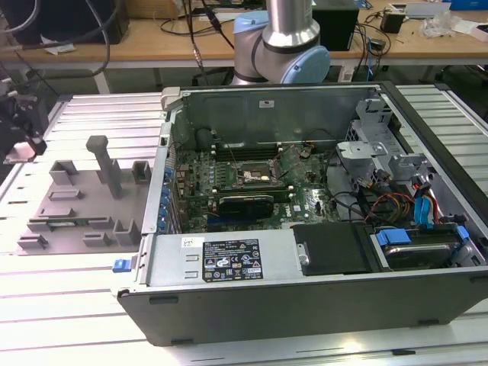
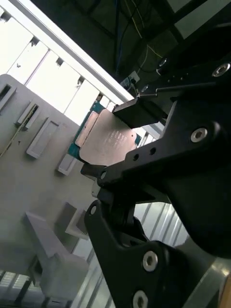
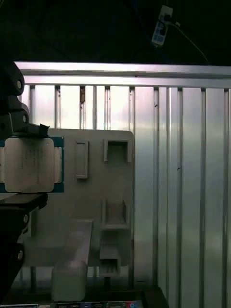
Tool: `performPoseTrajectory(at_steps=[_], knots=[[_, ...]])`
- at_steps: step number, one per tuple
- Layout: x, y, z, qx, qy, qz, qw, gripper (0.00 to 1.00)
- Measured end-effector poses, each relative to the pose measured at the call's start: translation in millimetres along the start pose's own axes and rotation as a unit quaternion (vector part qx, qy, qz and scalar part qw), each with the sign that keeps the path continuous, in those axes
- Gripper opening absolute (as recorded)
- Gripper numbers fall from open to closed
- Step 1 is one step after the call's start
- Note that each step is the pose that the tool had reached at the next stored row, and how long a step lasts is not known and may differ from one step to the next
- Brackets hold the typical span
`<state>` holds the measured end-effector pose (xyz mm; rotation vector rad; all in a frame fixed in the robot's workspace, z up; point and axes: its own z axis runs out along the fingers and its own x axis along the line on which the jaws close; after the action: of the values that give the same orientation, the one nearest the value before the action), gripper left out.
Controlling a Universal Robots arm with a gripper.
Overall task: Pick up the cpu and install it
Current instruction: 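Pick up the cpu and move it towards the insertion slot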
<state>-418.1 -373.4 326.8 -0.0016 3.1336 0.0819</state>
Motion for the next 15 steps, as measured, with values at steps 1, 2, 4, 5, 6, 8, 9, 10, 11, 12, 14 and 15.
performPoseTrajectory(at_steps=[1,2,4,5,6,8,9,10,11,12,14,15], knots=[[-0.1,0.4,-7.6,0.0,0.0,0.0,1.0,0.55],[-0.1,0.6,-12.0,0.0,0.0,0.0,1.0,0.55],[-0.1,1.1,-21.5,0.0,0.0,0.0,1.0,0.55],[-0.2,1.3,-24.2,0.0,0.0,0.0,1.0,0.55],[-0.2,1.4,-27.3,0.0,0.0,0.0,1.0,0.55],[-0.2,1.8,-35.2,0.0,0.0,0.0,1.0,0.55],[-0.3,2.0,-38.0,0.0,0.0,0.0,1.0,0.55],[-0.3,2.2,-41.5,0.0,0.0,0.0,1.0,0.55],[-0.3,2.3,-44.0,0.0,0.0,0.0,1.0,0.55],[-0.3,2.4,-45.7,0.0,0.0,0.0,1.0,0.55],[-0.3,2.5,-47.4,-0.0001,-0.0001,0.0,1.0,0.55],[-0.3,2.5,-47.5,-0.0001,-0.0002,0.0,1.0,0.55]])
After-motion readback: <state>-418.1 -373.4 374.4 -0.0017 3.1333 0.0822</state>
